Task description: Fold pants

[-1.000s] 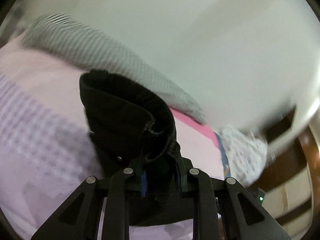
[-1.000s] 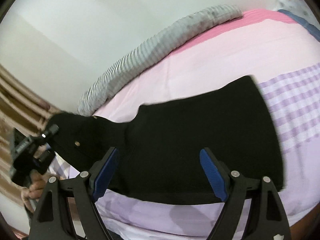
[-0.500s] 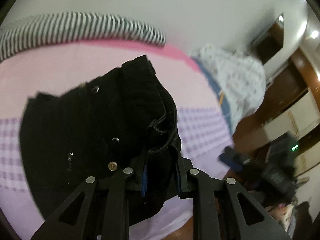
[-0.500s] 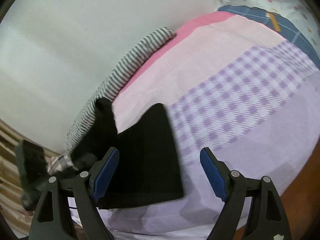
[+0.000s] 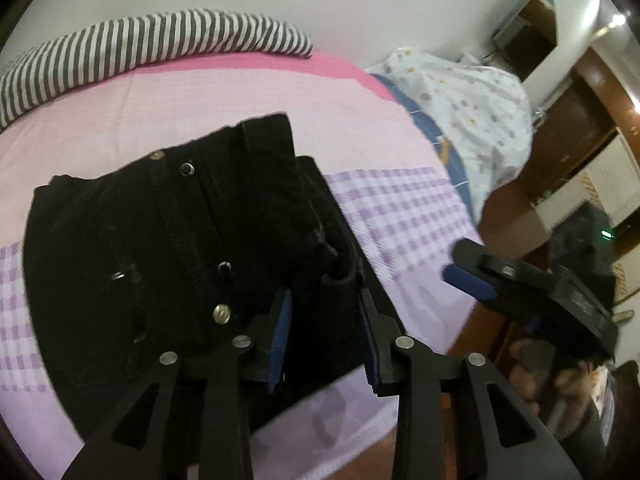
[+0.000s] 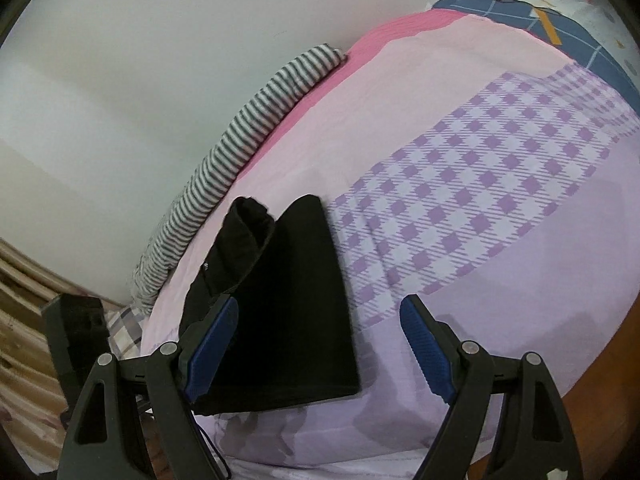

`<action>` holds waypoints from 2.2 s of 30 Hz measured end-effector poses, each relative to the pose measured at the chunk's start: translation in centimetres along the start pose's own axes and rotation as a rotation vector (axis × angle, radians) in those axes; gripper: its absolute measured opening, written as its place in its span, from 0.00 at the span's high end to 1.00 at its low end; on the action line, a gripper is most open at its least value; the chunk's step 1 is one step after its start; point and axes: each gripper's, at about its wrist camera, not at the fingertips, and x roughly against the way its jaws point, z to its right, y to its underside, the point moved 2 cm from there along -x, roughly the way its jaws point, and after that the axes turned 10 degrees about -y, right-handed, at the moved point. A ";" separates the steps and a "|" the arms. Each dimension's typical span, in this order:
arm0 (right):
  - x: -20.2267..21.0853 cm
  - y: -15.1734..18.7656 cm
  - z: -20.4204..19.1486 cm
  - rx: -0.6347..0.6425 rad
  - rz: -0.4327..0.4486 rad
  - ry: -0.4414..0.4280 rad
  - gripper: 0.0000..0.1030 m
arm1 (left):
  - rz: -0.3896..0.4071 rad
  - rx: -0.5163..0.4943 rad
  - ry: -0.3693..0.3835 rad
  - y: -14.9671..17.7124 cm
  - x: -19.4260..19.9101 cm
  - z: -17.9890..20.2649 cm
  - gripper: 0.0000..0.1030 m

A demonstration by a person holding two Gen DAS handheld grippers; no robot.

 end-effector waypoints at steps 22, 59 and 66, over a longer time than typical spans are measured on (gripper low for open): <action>-5.7 2.4 -1.0 -0.073 -0.214 -0.130 0.32 | 0.029 0.076 -0.165 5.5 3.0 -10.2 0.58; -8.5 -1.2 -0.9 0.005 -0.217 0.056 0.69 | -0.022 -0.016 -0.178 5.7 0.8 -9.8 0.58; -2.2 -1.2 -2.7 -0.013 -0.076 0.046 0.61 | -0.015 -0.067 -0.206 6.1 0.6 -9.1 0.57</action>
